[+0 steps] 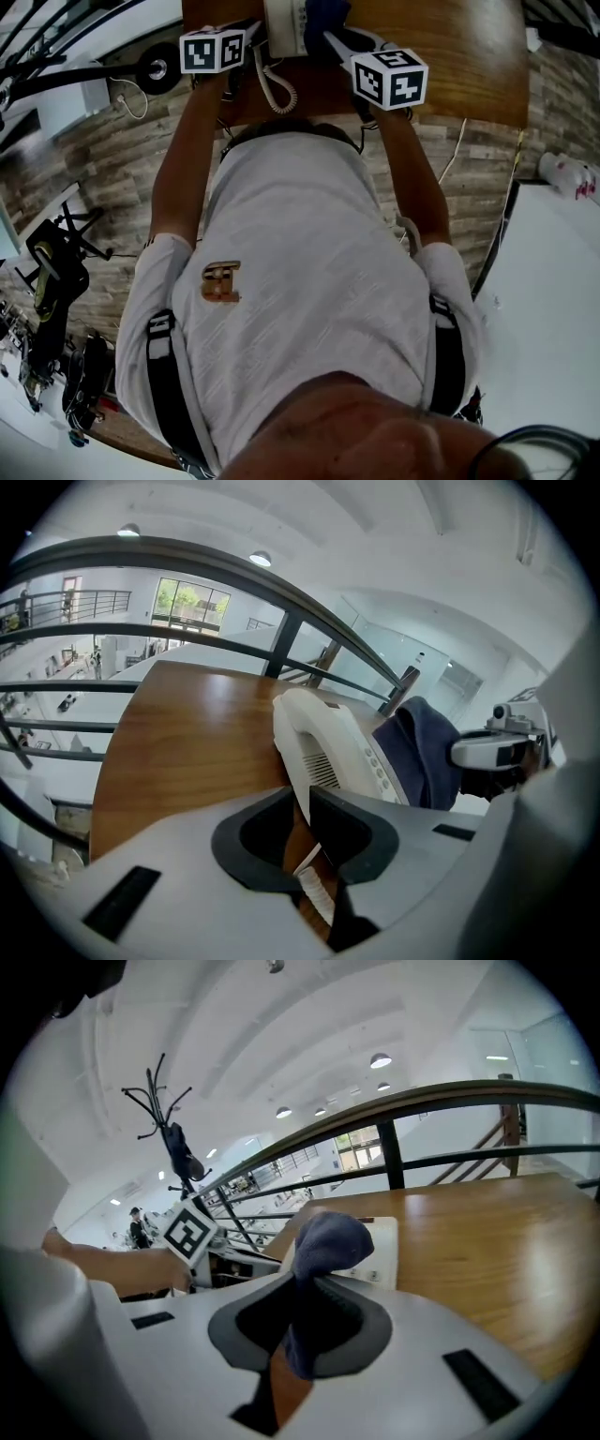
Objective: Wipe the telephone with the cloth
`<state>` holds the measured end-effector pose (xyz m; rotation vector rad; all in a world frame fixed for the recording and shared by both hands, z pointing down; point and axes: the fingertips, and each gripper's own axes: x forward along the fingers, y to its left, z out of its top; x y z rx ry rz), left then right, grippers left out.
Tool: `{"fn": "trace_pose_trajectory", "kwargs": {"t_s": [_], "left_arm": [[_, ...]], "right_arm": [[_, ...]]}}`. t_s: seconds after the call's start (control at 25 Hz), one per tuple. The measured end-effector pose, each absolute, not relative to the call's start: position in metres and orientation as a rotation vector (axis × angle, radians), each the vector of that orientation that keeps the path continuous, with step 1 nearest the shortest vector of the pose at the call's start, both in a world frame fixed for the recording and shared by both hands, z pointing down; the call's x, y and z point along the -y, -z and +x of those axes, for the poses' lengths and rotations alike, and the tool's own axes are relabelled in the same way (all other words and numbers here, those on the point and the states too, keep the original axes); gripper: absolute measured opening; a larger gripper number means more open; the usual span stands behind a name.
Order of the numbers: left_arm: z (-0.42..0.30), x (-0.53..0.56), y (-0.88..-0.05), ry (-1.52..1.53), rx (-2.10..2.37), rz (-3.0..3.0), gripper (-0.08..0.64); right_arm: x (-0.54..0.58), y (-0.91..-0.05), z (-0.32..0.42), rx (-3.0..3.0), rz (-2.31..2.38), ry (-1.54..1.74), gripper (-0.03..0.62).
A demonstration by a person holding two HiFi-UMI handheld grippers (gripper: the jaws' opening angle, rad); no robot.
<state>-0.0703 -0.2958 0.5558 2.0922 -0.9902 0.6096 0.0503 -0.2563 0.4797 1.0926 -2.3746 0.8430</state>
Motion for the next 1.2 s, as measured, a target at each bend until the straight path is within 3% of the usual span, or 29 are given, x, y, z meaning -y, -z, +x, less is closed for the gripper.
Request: {"fn": "trace_pose_trajectory", "kwargs": {"t_s": [0.24, 0.56, 1.2], "left_arm": [[-0.068, 0.294, -0.559, -0.536, 0.948, 2.086, 0.068], [-0.064, 0.293, -0.566, -0.518, 0.898, 2.074, 0.069], [-0.063, 0.295, -0.567, -0.535, 0.911, 2.085, 0.069]], "right_arm": [[0.232, -0.487, -0.009, 2.462, 0.933, -0.933, 0.060], [0.229, -0.518, -0.023, 2.398, 0.962, -0.944, 0.060], [0.238, -0.565, 0.089, 2.158, 1.223, -0.961, 0.060]]}}
